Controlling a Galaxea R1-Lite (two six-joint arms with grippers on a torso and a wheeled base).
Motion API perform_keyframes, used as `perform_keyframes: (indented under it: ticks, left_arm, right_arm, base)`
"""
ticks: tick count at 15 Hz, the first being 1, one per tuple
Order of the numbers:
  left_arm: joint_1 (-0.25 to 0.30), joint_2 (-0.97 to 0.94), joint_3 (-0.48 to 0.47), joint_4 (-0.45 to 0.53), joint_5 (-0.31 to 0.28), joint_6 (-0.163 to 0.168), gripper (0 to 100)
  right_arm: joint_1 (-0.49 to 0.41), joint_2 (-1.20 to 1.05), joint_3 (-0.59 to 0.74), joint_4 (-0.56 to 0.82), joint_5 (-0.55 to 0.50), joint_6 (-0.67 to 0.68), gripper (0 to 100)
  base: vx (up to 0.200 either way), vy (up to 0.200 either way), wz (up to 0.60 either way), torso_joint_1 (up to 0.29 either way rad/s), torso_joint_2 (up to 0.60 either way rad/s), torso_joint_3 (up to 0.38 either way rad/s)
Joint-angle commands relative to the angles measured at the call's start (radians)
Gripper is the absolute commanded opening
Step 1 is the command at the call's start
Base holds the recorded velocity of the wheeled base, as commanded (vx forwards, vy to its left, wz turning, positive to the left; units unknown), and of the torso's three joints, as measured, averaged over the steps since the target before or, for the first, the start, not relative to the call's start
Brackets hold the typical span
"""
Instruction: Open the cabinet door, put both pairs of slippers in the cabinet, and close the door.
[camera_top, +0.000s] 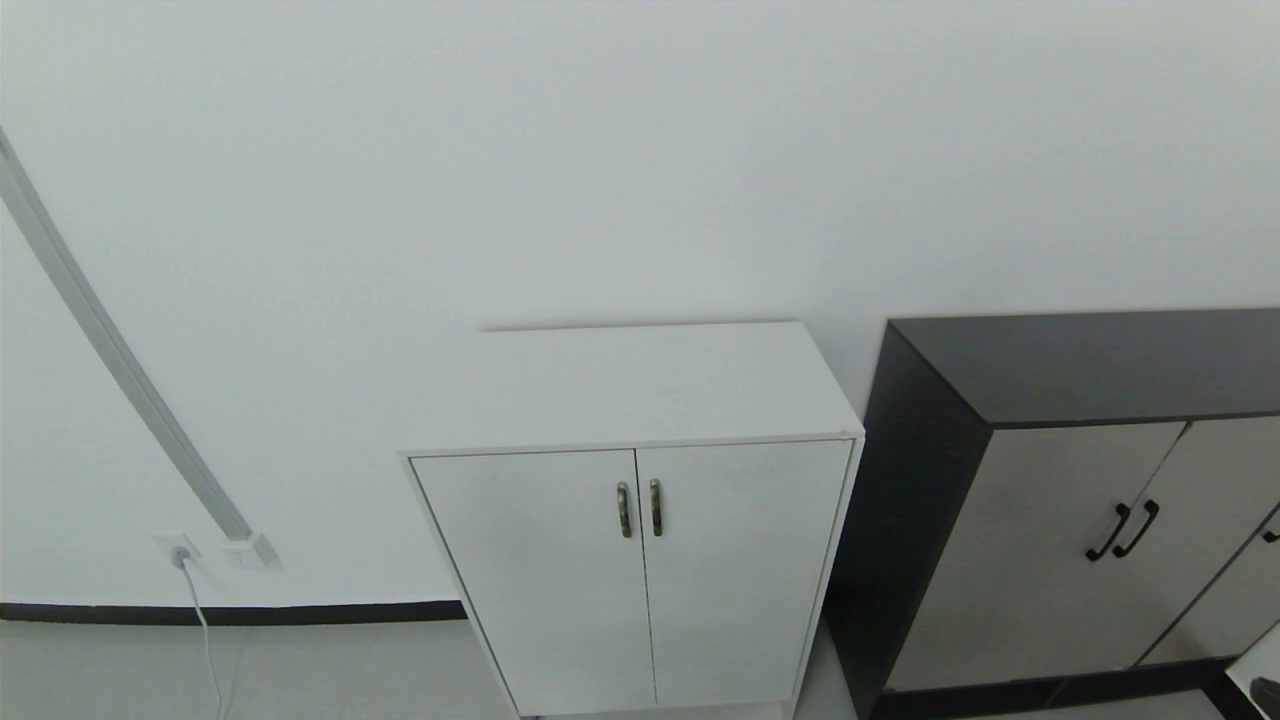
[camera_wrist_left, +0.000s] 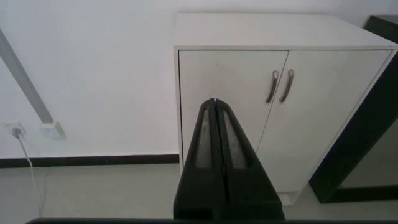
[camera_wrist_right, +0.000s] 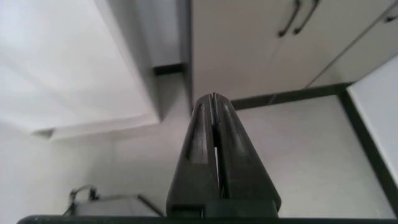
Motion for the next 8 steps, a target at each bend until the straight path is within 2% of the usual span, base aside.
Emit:
perform_keyframes:
  ticks: [1, 8]
  left_arm:
    - [0.0, 0.001, 0.0, 0.0, 0.001, 0.0, 0]
    - [0.0, 0.001, 0.0, 0.0, 0.001, 0.0, 0]
  right_arm:
    - [0.001, -0.247, -0.003, 0.172, 0.068, 0.0, 0]
    - [0.012, -0.377, 0.0, 0.353, 0.147, 0.0, 0]
  base:
    - [0.0, 0.0, 0.0, 0.0, 0.0, 0.0]
    - [0.0, 0.0, 0.0, 0.0, 0.0, 0.0]
